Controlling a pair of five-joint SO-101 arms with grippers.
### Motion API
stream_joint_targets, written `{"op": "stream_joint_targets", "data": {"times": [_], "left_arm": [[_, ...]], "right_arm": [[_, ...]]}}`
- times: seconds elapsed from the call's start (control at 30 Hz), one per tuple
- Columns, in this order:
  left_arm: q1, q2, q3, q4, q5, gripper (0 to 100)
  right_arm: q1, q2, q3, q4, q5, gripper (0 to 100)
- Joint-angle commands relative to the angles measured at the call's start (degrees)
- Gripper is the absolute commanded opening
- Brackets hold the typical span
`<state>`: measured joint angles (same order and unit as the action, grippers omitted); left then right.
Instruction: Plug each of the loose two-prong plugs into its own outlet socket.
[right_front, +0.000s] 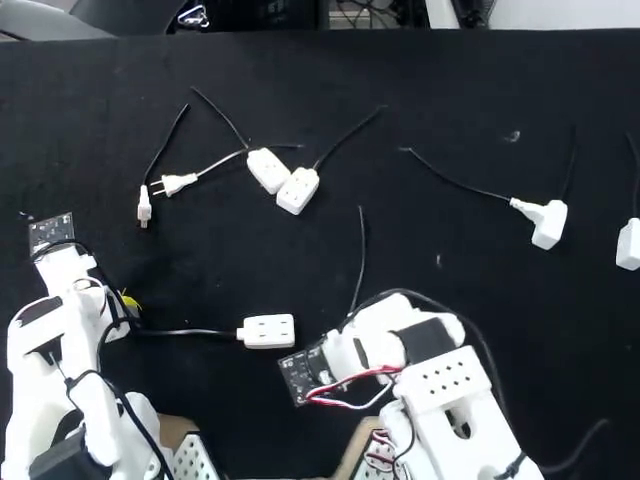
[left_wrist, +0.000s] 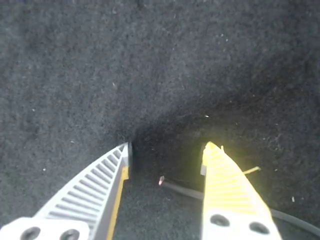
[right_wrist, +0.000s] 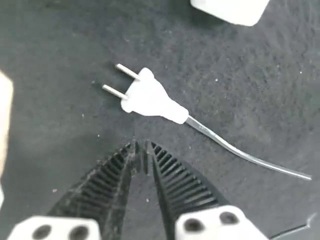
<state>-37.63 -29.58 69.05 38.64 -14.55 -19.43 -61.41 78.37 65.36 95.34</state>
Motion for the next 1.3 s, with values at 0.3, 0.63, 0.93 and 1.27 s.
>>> {"op": "stream_joint_targets", "data": {"times": [0.3, 0.63, 0.93, 1.27], "left_arm": [[-1.54, 0.09, 0.13, -2.46, 0.79, 23], [-1.80, 0.09, 0.13, -2.37, 0.79, 23], [-1.63, 0.09, 0.13, -2.37, 0.79, 23], [-1.63, 0.09, 0.13, -2.37, 0.79, 23]], "right_arm": [[-4.92, -0.40, 5.76, -12.40, -7.56, 28.4], [-6.59, -0.57, 4.26, -9.14, -0.62, 28.2], [-6.15, -0.40, -5.05, 3.25, 5.71, 27.1], [-7.30, -0.40, 5.76, -8.44, 5.71, 19.8]]}}
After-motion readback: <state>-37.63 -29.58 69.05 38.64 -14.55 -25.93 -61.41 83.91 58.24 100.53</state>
